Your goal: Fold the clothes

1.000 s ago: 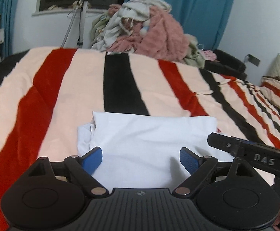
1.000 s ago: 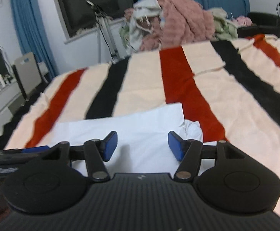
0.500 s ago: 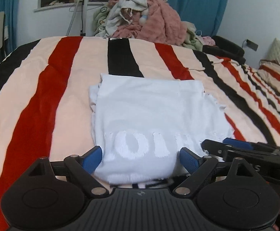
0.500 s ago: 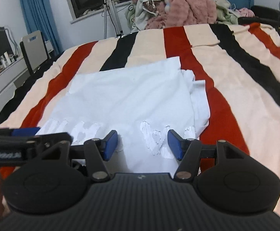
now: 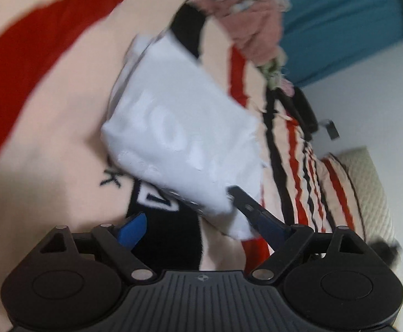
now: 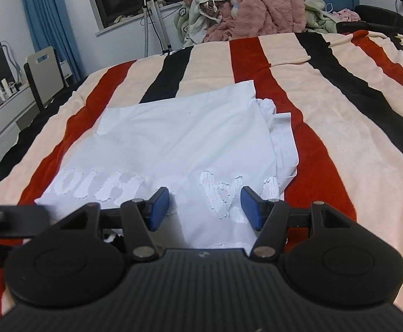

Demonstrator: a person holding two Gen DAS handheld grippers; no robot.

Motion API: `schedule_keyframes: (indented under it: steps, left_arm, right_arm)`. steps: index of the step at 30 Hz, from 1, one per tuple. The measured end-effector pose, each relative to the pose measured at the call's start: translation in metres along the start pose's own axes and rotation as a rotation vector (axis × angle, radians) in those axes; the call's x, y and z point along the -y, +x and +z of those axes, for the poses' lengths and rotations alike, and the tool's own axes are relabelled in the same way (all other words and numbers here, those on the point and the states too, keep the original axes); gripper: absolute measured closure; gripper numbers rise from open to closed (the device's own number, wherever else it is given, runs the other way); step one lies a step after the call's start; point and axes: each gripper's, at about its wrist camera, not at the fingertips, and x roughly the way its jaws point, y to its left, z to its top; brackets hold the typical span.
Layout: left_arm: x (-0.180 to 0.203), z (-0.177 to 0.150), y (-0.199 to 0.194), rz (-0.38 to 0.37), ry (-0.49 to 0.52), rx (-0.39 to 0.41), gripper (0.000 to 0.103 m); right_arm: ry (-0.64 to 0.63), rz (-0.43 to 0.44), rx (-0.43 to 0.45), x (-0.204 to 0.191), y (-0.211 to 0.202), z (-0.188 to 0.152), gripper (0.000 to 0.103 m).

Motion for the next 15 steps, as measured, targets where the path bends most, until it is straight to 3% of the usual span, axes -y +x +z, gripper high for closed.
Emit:
schedule_keyframes:
  steps: [4, 5, 6, 7, 11, 15]
  left_arm:
    - [-0.02, 0.012, 0.009, -0.062, -0.171, 0.064, 0.017]
    - [-0.022, 0.014, 0.008, -0.061, -0.19, 0.083, 0.021]
    - [-0.023, 0.016, 0.007, -0.057, -0.205, 0.101, 0.032]
    - [-0.023, 0.017, 0.005, -0.042, -0.204, 0.114, 0.042]
    - [-0.025, 0.022, 0.003, -0.036, -0.197, 0.141, 0.053]
    - [-0.024, 0.025, 0.003, -0.007, -0.161, 0.152, 0.074]
  right_arm:
    - [0.003, -0.001, 0.001, 0.001, 0.001, 0.0, 0.044]
    - [0.002, -0.003, 0.002, 0.001, 0.001, 0.0, 0.044]
    - [0.0, -0.005, 0.003, 0.0, 0.001, 0.0, 0.044]
    - [-0.003, -0.008, 0.004, -0.001, 0.002, 0.0, 0.044]
    - [-0.009, -0.019, 0.007, -0.003, 0.004, 0.001, 0.044]
    - [-0.002, -0.02, 0.009, -0.004, 0.001, 0.002, 0.044]
